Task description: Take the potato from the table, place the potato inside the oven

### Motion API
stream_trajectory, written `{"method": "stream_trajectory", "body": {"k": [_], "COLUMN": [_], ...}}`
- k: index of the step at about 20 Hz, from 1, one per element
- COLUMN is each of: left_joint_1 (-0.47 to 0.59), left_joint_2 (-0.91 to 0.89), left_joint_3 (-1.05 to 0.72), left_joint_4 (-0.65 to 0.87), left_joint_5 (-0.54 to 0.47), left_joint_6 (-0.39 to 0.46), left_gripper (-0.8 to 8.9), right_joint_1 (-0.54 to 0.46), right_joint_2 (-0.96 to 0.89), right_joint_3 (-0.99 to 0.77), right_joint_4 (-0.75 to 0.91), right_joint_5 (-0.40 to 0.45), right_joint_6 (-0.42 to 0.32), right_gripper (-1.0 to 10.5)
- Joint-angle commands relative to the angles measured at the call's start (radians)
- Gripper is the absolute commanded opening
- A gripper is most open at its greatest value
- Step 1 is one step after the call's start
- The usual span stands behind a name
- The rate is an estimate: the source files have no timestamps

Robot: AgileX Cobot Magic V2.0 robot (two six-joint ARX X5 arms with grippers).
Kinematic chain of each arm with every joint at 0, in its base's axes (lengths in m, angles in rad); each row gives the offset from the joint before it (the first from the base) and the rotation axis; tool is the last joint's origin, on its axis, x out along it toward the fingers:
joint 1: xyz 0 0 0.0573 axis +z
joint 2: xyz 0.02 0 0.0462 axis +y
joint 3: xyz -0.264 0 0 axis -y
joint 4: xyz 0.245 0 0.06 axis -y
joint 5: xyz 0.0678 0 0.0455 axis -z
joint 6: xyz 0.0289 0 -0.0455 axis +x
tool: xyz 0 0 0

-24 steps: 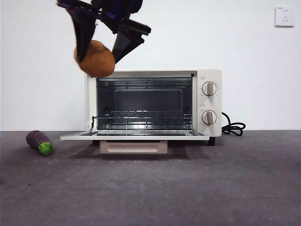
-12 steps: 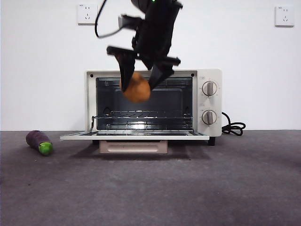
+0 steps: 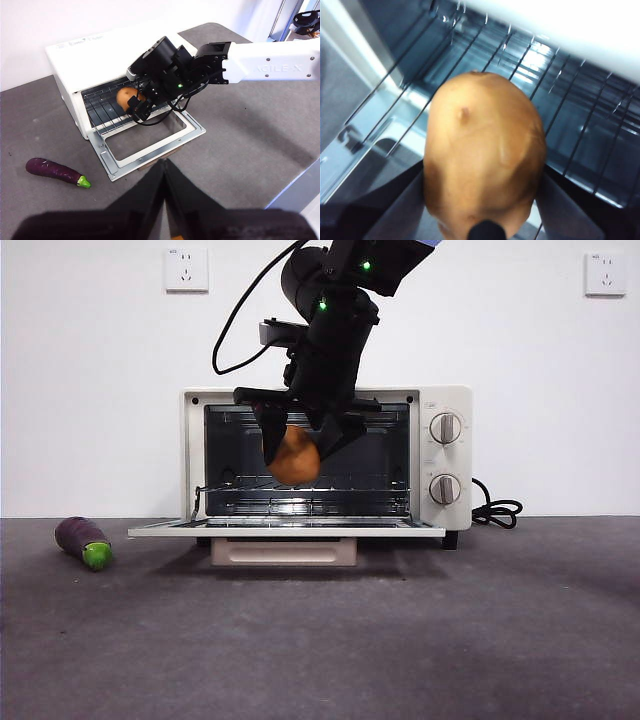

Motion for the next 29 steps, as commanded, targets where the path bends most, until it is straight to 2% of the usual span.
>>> {"method": "stream_trajectory", "body": {"k": [1,5,7,10,13,19,21,27,29], "left_joint_1": [-0.003,-0.003,-0.003,-0.003,-0.003,-0.003,-0.003,-0.003,-0.003], "left_joint_2": [-0.002,-0.002,0.001,0.002,0.005,0.029,0.045,0.113,0.145], "left_joint_3": [-0.005,-0.005,-0.005,-0.005,-0.005,-0.005,-0.005,-0.005,-0.005], "left_joint_4": [0.005,0.005,0.005,0.005,0.005,0.005,0.005,0.005,0.005], "left_joint_5": [-0.003,-0.003,-0.002,-0.003,-0.003,-0.003,-0.003,-0.003,-0.003], "left_joint_6": [0.011,0.011,0.014,0.015,0.015,0.014,0.015,0.045,0.048], "left_gripper": [-0.06,-0.06,-0.06,-0.06,-0.06,-0.06,-0.06,-0.06,-0.06], "right_joint_1": [-0.011,-0.042,-0.052,-0.052,-0.049,-0.042,-0.038,-0.03,-0.024], "right_joint_2": [0.028,0.03,0.03,0.03,0.03,0.029,0.029,0.029,0.029], "right_joint_3": [-0.006,-0.006,-0.006,-0.006,-0.006,-0.005,0.017,0.27,0.374], "right_joint_4": [0.023,0.007,-0.005,-0.012,-0.013,-0.019,-0.07,-0.513,-0.677], "right_joint_5": [0.013,0.014,0.016,0.017,0.018,0.016,0.008,0.005,-0.029], "right_joint_6": [0.029,0.052,0.061,0.06,0.06,0.061,0.06,0.06,0.06], "right_gripper": [0.4,0.5,2.0,3.2,6.5,6.7,6.7,6.6,6.6]}}
